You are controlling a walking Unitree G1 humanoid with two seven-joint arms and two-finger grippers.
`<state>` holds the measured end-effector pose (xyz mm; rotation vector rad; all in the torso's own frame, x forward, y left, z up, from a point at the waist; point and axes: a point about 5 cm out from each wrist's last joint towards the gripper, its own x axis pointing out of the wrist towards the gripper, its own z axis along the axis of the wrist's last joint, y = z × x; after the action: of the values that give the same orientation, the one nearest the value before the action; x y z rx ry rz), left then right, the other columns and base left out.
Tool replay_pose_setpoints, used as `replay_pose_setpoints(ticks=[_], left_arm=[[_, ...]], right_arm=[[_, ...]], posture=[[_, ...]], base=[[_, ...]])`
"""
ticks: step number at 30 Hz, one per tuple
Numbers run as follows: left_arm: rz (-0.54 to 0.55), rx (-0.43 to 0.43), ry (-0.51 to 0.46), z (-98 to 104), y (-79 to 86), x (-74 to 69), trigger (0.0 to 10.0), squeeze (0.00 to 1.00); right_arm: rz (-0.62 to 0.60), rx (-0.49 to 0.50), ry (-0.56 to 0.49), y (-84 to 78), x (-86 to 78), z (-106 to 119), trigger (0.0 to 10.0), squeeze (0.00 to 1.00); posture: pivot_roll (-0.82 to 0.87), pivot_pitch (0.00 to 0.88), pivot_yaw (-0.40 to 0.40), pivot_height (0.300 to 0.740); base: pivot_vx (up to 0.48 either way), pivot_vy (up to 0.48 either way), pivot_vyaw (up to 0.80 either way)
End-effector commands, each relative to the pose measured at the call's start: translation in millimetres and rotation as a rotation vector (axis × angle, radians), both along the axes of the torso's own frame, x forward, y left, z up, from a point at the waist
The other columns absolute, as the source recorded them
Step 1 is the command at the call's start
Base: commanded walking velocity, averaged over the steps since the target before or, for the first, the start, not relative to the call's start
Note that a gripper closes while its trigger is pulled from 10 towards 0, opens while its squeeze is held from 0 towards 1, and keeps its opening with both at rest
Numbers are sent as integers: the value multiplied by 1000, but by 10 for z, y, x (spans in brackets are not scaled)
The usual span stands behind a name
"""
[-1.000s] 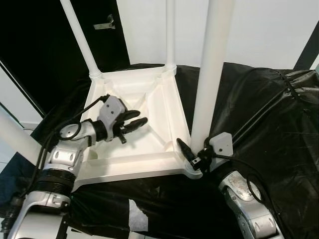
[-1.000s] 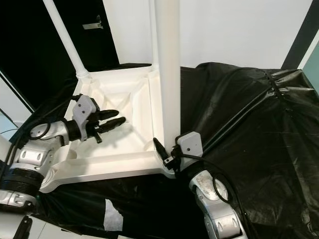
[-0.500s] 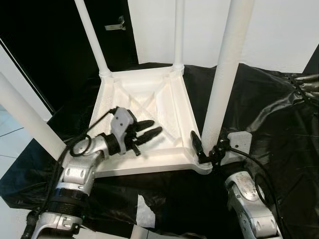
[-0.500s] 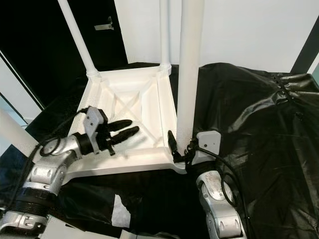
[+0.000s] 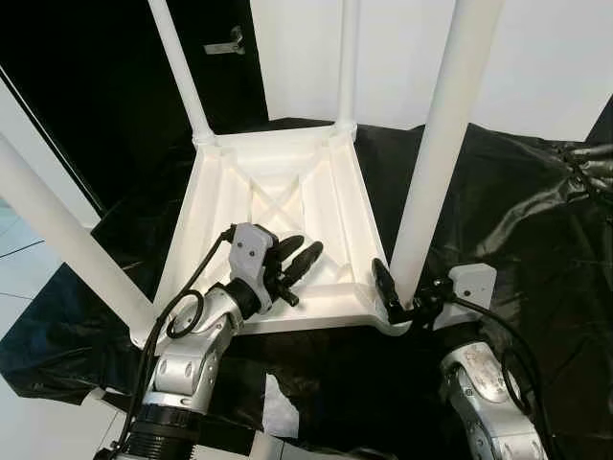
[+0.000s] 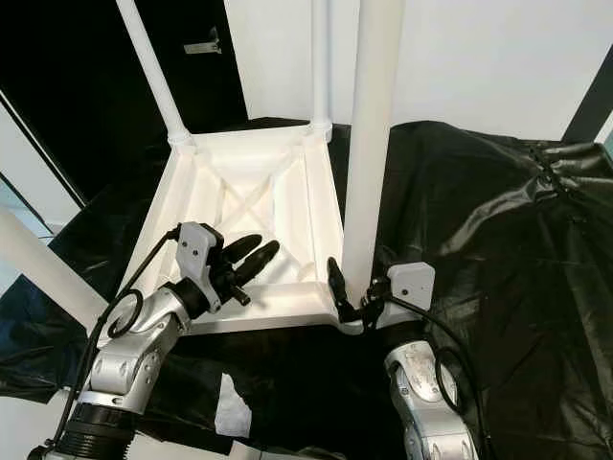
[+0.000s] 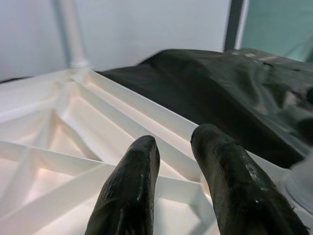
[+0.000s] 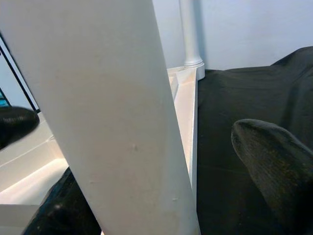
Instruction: Building children table
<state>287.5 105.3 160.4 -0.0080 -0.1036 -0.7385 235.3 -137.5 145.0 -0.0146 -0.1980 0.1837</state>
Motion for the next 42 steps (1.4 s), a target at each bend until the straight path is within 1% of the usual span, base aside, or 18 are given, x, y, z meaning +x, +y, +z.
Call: replay_pose_setpoints(ticks=[1,8,10,11,12,13,14,16,18,24,33,42], left_arm=[[178,0,30,-40,95,8,10000,0],[215,-2,41,-75,109,-68,10000,0],[256,-5,45,-111,143,-96,10000,0],[256,-5,45,-111,143,-96,10000,0],[281,-14,51,-127,174,-96,10000,0],[320,-20,57,-142,222,-85,10000,0],[320,-20,57,-142,222,-85,10000,0],[364,-15,58,-158,284,-82,10000,0],[364,-15,58,-158,284,-82,10000,0],[431,-6,53,-187,346,-132,10000,0],[449,-3,45,-193,331,-168,10000,0],[456,4,50,-186,309,-156,10000,0]], right_arm=[[-38,-8,7,-49,8,-22,10000,0],[-78,-9,13,-89,7,-43,10000,0],[-86,-4,18,-92,8,-66,10000,0],[-86,-4,18,-92,8,-66,10000,0],[-89,-4,19,-90,10,-75,10000,0],[-90,-4,21,-81,11,-85,10000,0],[-90,-4,21,-81,11,-85,10000,0],[-88,-1,23,-55,20,-97,10000,0],[-88,-1,23,-55,20,-97,10000,0],[-74,7,18,4,88,-91,10000,0],[-63,2,17,16,110,-97,10000,0],[-73,1,17,10,111,-105,10000,0]], posture=[[-30,0,32,740],[-31,0,33,740],[-31,0,33,740],[-31,0,33,740],[-30,0,33,740],[-25,0,33,740],[-25,0,33,740],[-20,0,31,740],[-20,0,31,740],[0,0,15,740],[9,0,6,740],[2,0,16,740]], base=[[0,0,0],[0,0,0],[0,0,0],[0,0,0],[0,0,0],[0,0,0],[0,0,0],[0,0,0],[0,0,0],[0,0,0],[0,0,0],[0,0,0]])
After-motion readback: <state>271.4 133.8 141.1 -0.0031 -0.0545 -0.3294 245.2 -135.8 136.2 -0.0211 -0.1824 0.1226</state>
